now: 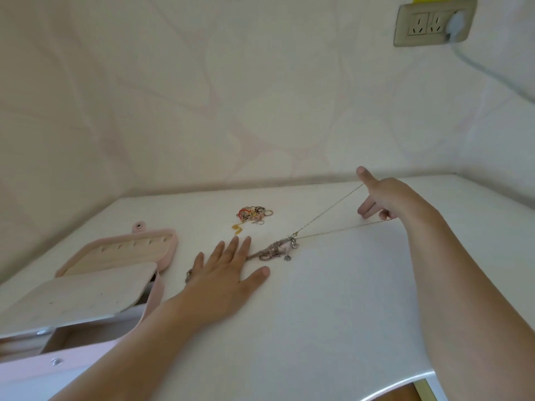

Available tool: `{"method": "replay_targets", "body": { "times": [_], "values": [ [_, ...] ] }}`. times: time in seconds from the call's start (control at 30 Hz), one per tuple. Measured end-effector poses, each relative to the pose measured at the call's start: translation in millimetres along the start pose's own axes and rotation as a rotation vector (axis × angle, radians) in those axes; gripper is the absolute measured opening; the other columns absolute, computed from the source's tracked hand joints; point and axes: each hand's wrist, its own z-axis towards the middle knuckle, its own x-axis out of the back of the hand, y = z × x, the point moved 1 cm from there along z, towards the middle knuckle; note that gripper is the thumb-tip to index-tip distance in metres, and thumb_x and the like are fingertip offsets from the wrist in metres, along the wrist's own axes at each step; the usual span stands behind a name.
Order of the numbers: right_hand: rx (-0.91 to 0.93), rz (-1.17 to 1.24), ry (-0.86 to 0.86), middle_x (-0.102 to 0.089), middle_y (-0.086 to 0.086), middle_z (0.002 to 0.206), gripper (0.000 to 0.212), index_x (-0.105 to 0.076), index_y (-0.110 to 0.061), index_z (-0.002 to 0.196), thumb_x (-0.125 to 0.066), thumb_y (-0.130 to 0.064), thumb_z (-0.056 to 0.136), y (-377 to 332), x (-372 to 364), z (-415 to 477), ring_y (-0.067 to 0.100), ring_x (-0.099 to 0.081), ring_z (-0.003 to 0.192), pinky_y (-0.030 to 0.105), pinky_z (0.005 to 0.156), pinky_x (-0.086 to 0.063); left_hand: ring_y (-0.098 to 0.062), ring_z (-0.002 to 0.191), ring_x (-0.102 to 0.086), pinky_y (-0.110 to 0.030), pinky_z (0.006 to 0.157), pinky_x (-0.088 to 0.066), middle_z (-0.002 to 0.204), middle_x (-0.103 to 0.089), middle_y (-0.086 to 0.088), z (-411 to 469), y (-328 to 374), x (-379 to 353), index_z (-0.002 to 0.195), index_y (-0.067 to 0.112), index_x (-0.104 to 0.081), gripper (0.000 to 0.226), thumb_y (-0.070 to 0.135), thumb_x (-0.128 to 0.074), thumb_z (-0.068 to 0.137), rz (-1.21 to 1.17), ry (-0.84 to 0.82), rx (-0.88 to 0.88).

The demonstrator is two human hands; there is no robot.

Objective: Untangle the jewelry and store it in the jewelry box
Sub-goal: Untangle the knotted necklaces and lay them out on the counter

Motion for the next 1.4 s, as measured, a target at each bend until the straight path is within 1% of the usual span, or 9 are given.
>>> {"method": "replay_targets", "body": {
  "times": [0.1,0.3,0.4,0.5,0.67,0.77,0.87,1.23,1.4],
  "values": [
    [-0.014,-0.002,0.062,-0.073,0.006,0.076,0.083,-0.073,-0.003,0.075,-0.019,-0.063,0.095,4,-1,7,0.019,-0.047,0.053,0.031,0.074,-0.045,-0.015,0.145,0.013,-0.046,0.116,0.007,0.157,0.016,0.007,-3,-1,0,0.147,0.033,0.017,0.081,0.074,-0.012,0.084,0.005,0.008,0.068],
    [-0.051,-0.114,0.19,-0.063,0.009,0.074,0.015,-0.06,-0.002,0.083,-0.051,-0.013,0.088,10,-4,20,0.019,-0.045,0.055,0.023,0.05,-0.033,-0.026,0.145,0.011,-0.053,0.115,0.004,0.158,0.013,-0.004,-2,-3,2,0.149,0.024,0.015,0.089,0.077,-0.011,0.082,-0.012,0.035,0.208],
    [-0.047,-0.221,0.179,-0.046,0.007,0.069,0.018,-0.044,-0.002,0.072,-0.052,-0.006,0.089,3,-10,17,0.019,-0.043,0.058,0.023,0.049,-0.029,-0.032,0.145,0.01,-0.055,0.112,0.005,0.158,0.013,-0.011,0,-1,2,0.149,0.019,0.014,0.094,0.078,-0.012,0.081,-0.017,0.04,0.285],
    [-0.027,-0.424,0.072,-0.048,0.008,0.087,0.009,-0.048,-0.004,0.085,-0.056,-0.008,0.085,-11,-26,11,0.028,-0.052,0.088,0.026,0.069,-0.037,-0.034,0.145,0.009,-0.049,0.114,0.005,0.158,0.01,-0.014,4,-2,2,0.15,0.013,0.01,0.092,0.073,-0.017,0.085,-0.008,0.097,0.256],
    [0.366,-0.304,-0.041,-0.056,0.002,0.123,0.036,-0.065,-0.016,0.111,-0.048,0.002,0.084,-37,-49,-10,0.022,-0.049,0.116,0.027,0.092,-0.039,-0.015,0.146,-0.001,-0.024,0.114,0.0,0.158,-0.011,0.001,13,11,12,0.148,0.018,-0.021,0.053,0.031,-0.037,0.099,-0.16,0.334,-0.26],
    [0.676,-0.124,-0.324,-0.068,-0.006,0.103,0.022,-0.072,-0.024,0.097,-0.071,-0.011,0.08,-58,-70,-47,0.007,-0.061,0.095,0.023,0.084,-0.045,-0.011,0.142,-0.019,-0.017,0.108,-0.016,0.146,-0.04,0.008,14,15,8,0.14,0.021,-0.04,0.041,0.024,-0.039,0.099,-0.274,0.308,-0.318],
    [0.709,-0.23,-0.411,-0.068,-0.008,0.088,0.014,-0.073,-0.027,0.085,-0.079,-0.023,0.074,-64,-92,-58,0.009,-0.063,0.085,0.024,0.078,-0.048,-0.015,0.109,-0.051,-0.006,0.074,-0.031,0.098,-0.056,0.016,11,13,8,0.119,0.023,-0.057,0.026,0.02,-0.044,0.097,-0.386,0.291,-0.295],
    [0.692,0.057,-0.553,-0.061,-0.001,0.072,0.014,-0.066,-0.017,0.077,-0.065,-0.007,0.086,-67,-103,-55,0.009,-0.056,0.063,0.017,0.064,-0.047,0.005,0.057,-0.051,-0.004,0.052,-0.035,0.066,-0.057,0.015,15,7,14,0.075,0.02,-0.068,0.007,0.017,-0.067,0.082,-0.622,0.447,-0.033],
    [0.54,0.407,-0.707,-0.06,0.007,0.084,0.013,-0.061,-0.008,0.081,-0.055,-0.004,0.092,-66,-108,-50,0.018,-0.058,0.079,0.028,0.084,-0.049,-0.008,0.055,-0.045,-0.019,0.052,-0.033,0.059,-0.059,0.005,18,3,18,0.069,0.01,-0.065,0.015,0.015,-0.061,0.083,-0.996,0.388,0.069]
  ]
}}
